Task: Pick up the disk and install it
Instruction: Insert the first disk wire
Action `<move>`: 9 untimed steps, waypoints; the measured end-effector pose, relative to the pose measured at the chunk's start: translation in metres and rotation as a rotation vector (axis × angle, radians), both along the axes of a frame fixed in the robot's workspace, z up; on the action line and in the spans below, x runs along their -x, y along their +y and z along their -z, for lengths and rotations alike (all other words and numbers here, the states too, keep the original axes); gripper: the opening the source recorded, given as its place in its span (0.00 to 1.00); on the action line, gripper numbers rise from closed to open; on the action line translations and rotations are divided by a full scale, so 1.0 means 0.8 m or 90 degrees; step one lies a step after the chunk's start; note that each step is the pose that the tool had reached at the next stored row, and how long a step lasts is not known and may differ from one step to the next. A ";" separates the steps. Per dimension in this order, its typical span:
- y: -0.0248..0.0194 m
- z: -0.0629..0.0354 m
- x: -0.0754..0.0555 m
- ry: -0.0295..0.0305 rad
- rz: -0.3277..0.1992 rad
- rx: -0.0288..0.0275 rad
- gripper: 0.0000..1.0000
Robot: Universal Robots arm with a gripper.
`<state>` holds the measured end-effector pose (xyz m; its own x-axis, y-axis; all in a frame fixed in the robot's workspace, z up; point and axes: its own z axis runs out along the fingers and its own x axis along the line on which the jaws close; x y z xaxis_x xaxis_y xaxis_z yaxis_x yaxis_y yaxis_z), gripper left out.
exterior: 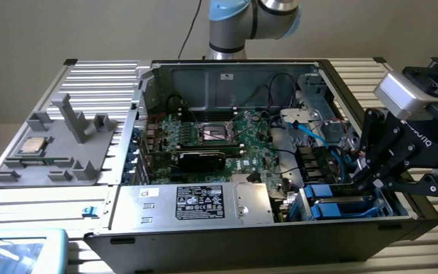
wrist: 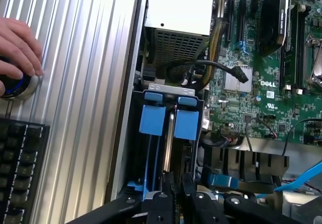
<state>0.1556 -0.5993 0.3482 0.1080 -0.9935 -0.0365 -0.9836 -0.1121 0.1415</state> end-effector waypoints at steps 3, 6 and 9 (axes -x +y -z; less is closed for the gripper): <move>0.0069 0.000 0.003 -0.0056 0.000 0.0078 0.17; 0.0132 0.001 0.007 -0.0126 0.000 0.0088 0.17; 0.0162 0.003 0.014 -0.0167 0.000 0.0119 0.17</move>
